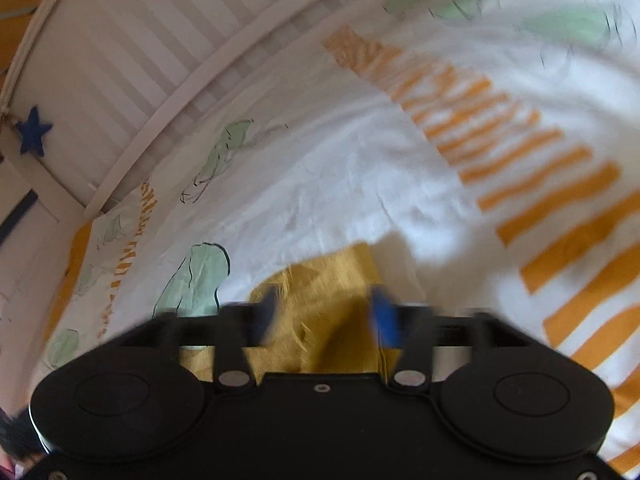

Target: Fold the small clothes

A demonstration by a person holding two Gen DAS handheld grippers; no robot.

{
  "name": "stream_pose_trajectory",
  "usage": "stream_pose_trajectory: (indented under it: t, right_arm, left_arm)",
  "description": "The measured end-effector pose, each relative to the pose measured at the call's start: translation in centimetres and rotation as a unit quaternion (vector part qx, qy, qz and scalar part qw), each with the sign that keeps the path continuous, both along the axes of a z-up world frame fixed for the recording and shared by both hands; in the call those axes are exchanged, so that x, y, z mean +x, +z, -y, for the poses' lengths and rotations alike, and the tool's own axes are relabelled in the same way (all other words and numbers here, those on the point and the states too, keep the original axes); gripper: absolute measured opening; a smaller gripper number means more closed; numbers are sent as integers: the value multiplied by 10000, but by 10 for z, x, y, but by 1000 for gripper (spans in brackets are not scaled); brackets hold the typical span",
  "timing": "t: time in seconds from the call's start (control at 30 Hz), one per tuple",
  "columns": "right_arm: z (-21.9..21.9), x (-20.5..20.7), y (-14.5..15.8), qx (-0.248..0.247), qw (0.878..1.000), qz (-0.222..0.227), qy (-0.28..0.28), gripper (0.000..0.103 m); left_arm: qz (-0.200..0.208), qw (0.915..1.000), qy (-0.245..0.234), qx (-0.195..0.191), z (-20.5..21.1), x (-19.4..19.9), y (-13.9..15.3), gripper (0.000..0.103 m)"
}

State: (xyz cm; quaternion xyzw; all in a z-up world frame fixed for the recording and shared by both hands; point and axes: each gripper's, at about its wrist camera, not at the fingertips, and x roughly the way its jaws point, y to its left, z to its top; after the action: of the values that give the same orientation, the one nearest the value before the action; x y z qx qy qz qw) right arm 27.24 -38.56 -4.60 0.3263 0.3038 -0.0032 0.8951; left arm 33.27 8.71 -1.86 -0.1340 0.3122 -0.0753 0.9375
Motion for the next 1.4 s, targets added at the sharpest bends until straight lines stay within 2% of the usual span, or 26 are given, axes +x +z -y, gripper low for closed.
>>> stream_pose_trajectory:
  t: [0.1, 0.23, 0.33, 0.4, 0.53, 0.6, 0.73, 0.9, 1.03, 1.17, 1.4]
  right_arm:
    - [-9, -2, 14, -454, 9988, 112, 159, 73]
    - [-29, -5, 24, -1034, 9917, 99, 752, 72]
    - [-52, -10, 26, -1573, 9789, 42, 1307, 72]
    - [-66, -14, 24, -1810, 9685, -25, 1711, 70]
    - [-85, -17, 11, -1957, 9532, -304, 2283, 65]
    - [-90, -17, 3, -2080, 9467, -461, 2416, 65]
    - [-93, -12, -9, -2365, 9408, -576, 2359, 65]
    - [-93, -2, -14, -2659, 9379, -536, 2163, 65]
    - [-91, 18, -14, -2657, 9426, -558, 1944, 65]
    - [-90, 38, -13, -2811, 9410, -553, 1802, 65]
    - [-74, 67, -18, -2379, 9594, -611, 1383, 66]
  left_arm:
    - [-72, 9984, -488, 260, 18, -5, 0, 52]
    - [-160, 9900, -1199, 723, 41, -20, -9, 52]
    - [-249, 9810, -1656, 976, 51, -31, -18, 52]
    - [-338, 9745, -1970, 1015, 53, -37, -24, 53]
    - [-553, 9586, -2478, 1291, 56, -45, -38, 52]
    - [-649, 9547, -2534, 1417, 57, -42, -45, 52]
    - [-524, 9597, -2388, 1385, 55, -31, -53, 52]
    - [-484, 9718, -2002, 1147, 53, -11, -55, 52]
    - [-436, 9716, -1943, 1275, 58, 7, -55, 53]
    - [-430, 9729, -1838, 1338, 60, 28, -55, 53]
    - [-541, 9754, -1672, 1332, 58, 57, -56, 53]
